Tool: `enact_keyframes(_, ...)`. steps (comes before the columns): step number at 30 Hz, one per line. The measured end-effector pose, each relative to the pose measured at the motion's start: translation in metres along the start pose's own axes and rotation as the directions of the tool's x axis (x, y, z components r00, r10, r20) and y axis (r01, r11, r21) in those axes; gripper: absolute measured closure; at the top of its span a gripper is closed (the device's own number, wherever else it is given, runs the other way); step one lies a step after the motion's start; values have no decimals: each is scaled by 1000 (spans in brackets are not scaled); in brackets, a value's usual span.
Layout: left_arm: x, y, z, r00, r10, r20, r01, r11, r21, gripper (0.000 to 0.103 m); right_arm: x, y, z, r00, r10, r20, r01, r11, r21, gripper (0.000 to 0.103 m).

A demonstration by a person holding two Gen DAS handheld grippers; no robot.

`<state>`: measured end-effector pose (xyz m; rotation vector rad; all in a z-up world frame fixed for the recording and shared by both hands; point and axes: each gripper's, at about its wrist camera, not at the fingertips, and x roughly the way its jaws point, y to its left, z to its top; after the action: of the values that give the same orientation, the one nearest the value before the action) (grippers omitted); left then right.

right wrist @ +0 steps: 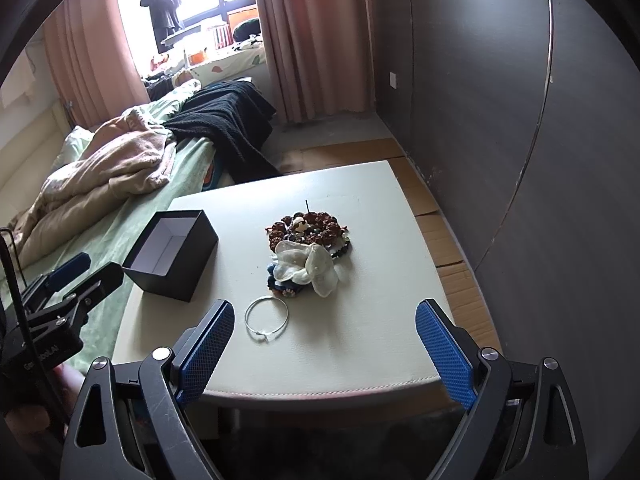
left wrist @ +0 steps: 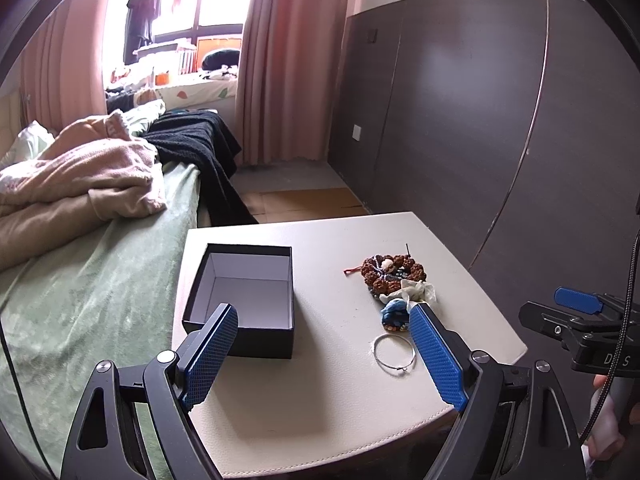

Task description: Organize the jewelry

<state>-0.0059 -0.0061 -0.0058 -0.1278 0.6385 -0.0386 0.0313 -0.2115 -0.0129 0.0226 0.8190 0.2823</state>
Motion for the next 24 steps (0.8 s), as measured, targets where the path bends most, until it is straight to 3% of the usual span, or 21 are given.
enact_keyframes(13, 2, -4, -1, 1000, -23, -21, 23, 1000, -4, 15, 1, -1, -1, 1000, -7, 3, 7, 1000, -1, 11)
enact_keyframes(24, -1, -5, 0, 1000, 15, -1, -15, 1000, 19, 15, -1, -1, 0, 1000, -2, 5, 2, 1000, 1, 10)
